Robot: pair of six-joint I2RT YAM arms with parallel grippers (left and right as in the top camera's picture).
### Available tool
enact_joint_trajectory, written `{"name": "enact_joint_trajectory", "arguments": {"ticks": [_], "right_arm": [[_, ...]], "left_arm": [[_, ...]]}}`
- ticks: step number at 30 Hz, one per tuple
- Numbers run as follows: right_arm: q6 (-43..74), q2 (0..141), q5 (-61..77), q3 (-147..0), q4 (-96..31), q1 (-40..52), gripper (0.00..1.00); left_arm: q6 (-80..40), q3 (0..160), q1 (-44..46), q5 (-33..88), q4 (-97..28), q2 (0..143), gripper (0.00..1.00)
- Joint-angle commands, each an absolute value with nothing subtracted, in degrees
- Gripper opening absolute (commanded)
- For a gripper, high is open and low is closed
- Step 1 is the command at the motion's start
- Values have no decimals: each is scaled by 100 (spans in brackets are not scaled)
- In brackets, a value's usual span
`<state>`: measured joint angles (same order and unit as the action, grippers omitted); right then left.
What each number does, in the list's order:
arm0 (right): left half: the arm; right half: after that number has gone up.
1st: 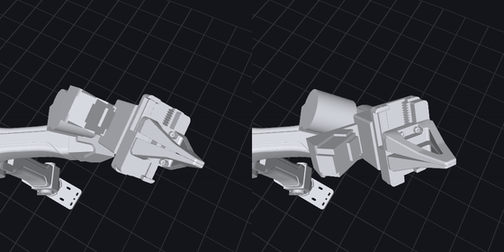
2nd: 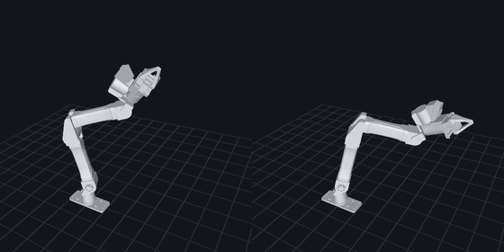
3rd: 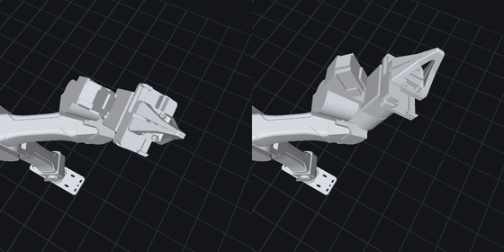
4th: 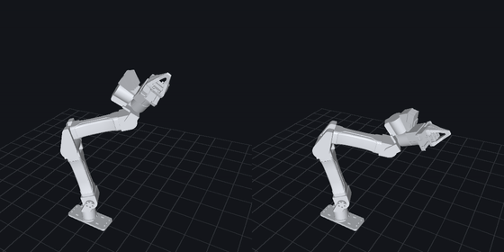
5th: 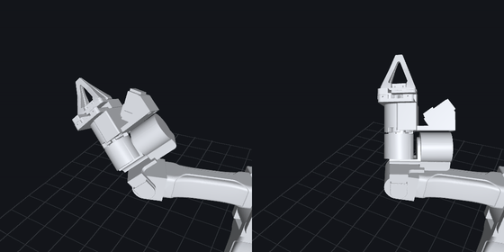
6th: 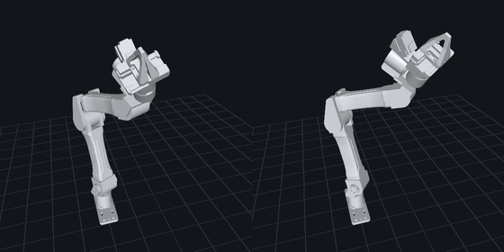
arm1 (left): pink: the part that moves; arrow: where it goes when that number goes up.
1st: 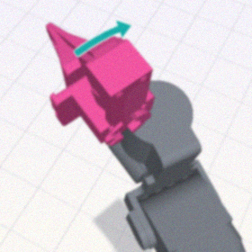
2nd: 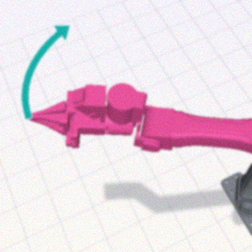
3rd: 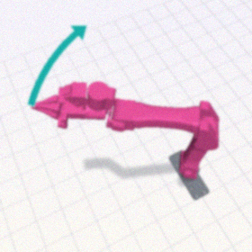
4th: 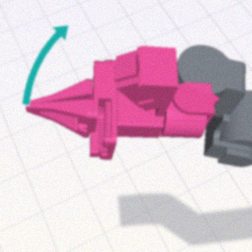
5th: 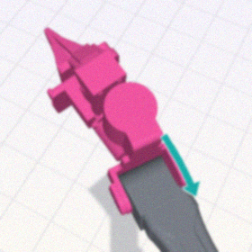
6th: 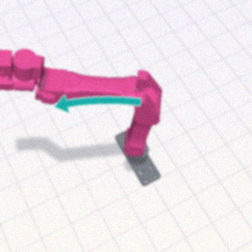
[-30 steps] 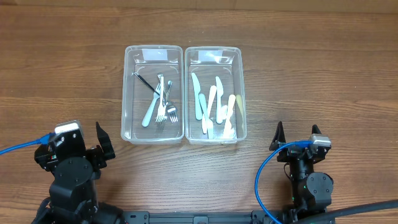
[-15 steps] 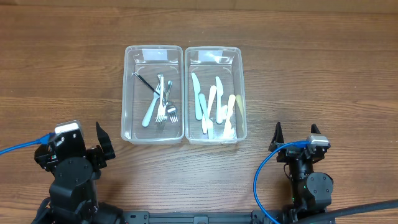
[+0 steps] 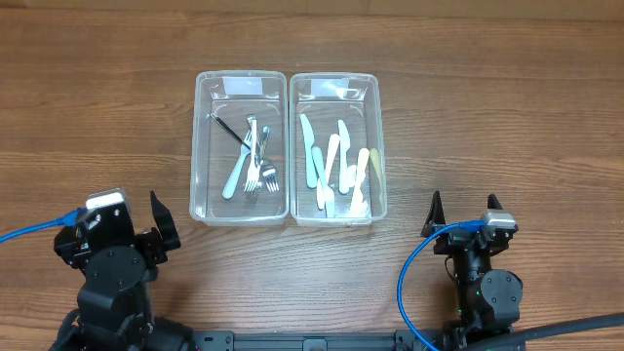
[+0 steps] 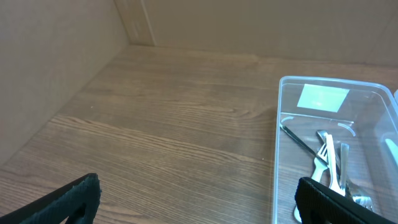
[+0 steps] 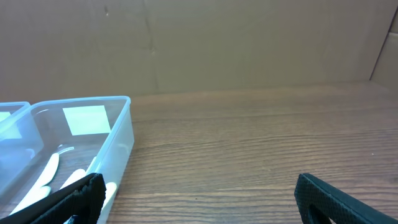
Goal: Pack container
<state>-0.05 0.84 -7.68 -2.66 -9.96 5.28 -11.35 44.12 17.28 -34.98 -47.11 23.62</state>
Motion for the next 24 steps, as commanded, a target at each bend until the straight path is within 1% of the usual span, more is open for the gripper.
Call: {"name": "enact_joint_trajectory", "arguments": {"ticks": [1,8,11,13,15,16,18,19,24], "right_arm": [[-43,16,-725,-285,-974,508,100],[-43,16,-725,-285,-974,508,100],[-43,16,-725,-285,-974,508,100],[-43,16,-725,-285,-974,508,100],[-43,16,-725,-285,-974,508,100],[-43,16,-722,-285,-974,508,100],[-43,16,-722,-285,-974,508,100],[-43,16,-725,-285,-974,508,100],[-43,16,-725,-285,-974,508,100]], "left_arm": [[-1033,4375,1776,-3575,-4694,2311,100],[-1031,4375,1765,-3579,-4711,2311,100],[-1037,4375,1452,-3422,-4925,2268,100],[-987,4375,875,-2316,-5144,2128,100],[-548,4313,373,-1144,-5236,1920,100],[-331,4257,224,-773,-5192,1822,100],[161,3977,-34,-84,-4873,1527,100],[298,3774,-97,73,-4637,1363,100],[429,2263,-117,167,-2921,591,100]]}}
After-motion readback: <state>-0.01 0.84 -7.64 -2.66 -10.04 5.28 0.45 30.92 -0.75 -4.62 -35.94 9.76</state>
